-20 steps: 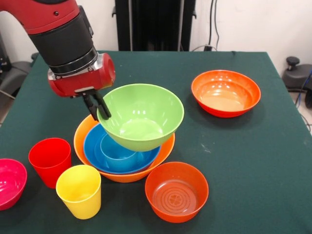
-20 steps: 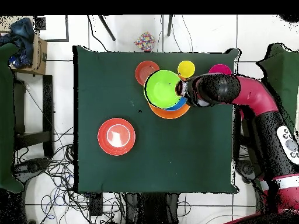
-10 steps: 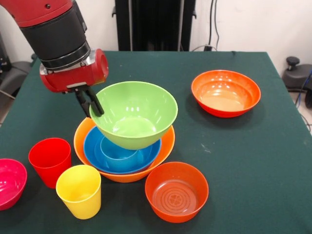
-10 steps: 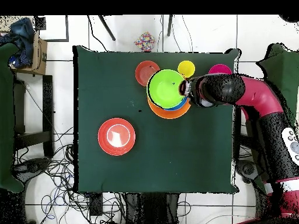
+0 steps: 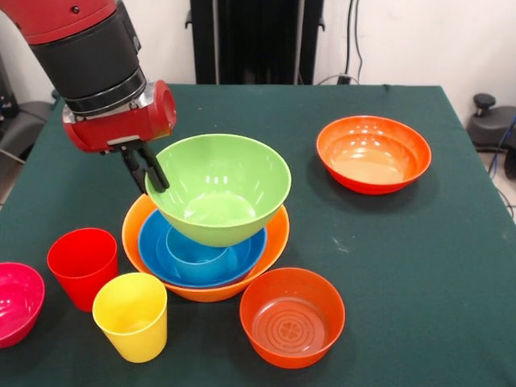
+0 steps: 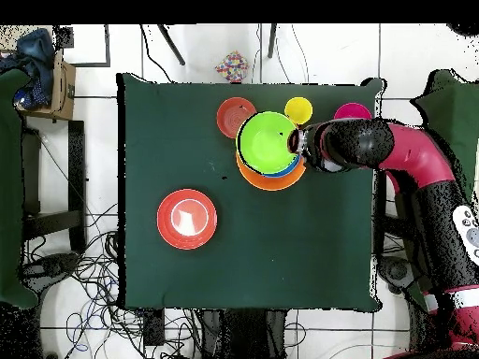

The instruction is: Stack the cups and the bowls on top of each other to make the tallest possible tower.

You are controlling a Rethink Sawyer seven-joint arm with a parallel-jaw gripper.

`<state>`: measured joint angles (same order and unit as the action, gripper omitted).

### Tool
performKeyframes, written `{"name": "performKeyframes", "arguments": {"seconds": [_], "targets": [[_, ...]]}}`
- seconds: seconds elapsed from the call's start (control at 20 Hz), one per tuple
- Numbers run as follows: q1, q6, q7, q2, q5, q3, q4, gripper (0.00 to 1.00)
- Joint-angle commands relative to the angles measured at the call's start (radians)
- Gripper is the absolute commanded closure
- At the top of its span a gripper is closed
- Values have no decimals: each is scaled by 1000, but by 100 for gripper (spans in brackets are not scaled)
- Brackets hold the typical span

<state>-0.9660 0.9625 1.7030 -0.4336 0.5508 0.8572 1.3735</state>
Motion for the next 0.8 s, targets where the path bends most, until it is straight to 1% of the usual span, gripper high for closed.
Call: {"name": "performKeyframes", "arguments": {"seconds": [0.05,0.8], "targets": [[13,10,-185,10,32,-37,39,100],[4,10,-195,10,32,-34,43,100]]}}
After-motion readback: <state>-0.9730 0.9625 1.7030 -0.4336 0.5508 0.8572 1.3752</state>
